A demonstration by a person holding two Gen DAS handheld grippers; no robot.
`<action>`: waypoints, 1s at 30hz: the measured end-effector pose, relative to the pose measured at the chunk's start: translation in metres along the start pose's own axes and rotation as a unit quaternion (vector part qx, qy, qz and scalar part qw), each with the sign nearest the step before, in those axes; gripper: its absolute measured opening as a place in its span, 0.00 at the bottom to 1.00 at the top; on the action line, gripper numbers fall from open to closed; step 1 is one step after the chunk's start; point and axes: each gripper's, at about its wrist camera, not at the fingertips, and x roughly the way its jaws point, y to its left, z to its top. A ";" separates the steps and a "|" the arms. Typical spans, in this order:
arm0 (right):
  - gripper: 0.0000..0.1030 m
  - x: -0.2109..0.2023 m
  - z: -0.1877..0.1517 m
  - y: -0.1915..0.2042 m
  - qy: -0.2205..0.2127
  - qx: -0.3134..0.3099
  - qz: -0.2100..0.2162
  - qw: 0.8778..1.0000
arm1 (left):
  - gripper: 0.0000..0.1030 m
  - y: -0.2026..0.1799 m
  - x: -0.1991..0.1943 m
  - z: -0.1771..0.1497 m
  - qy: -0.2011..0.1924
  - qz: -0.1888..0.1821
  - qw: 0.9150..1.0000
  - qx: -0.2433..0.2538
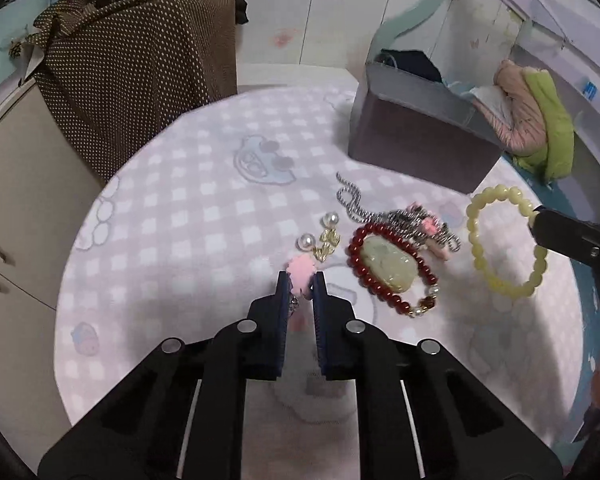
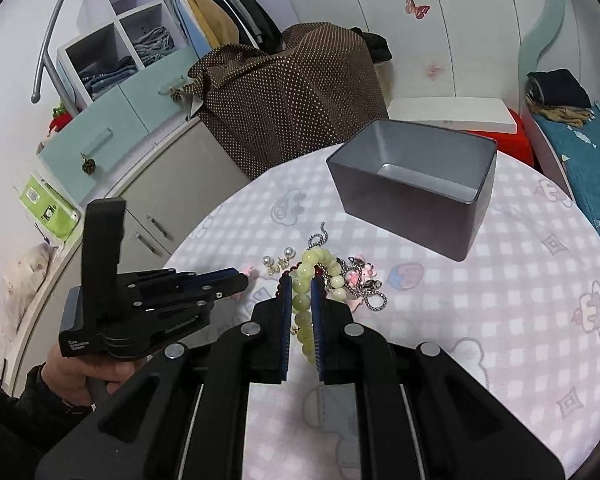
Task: Organize jewelry
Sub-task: 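Grasp the pink charm with the left gripper while the right lifts the bracelet, then carry both items over the grey box and open both grippers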
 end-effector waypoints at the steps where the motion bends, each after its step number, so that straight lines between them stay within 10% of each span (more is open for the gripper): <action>1: 0.08 -0.002 0.002 0.000 -0.003 0.000 0.001 1.000 | 0.11 0.000 -0.004 0.001 -0.005 -0.002 1.000 0.000; 17: 0.08 -0.044 0.072 0.011 -0.076 -0.045 -0.011 0.996 | 0.11 -0.042 -0.086 0.087 -0.130 -0.045 0.989 0.043; 30: 0.08 -0.020 0.122 -0.040 -0.065 -0.009 -0.055 0.996 | 0.11 -0.073 -0.013 0.181 -0.076 -0.090 0.992 0.052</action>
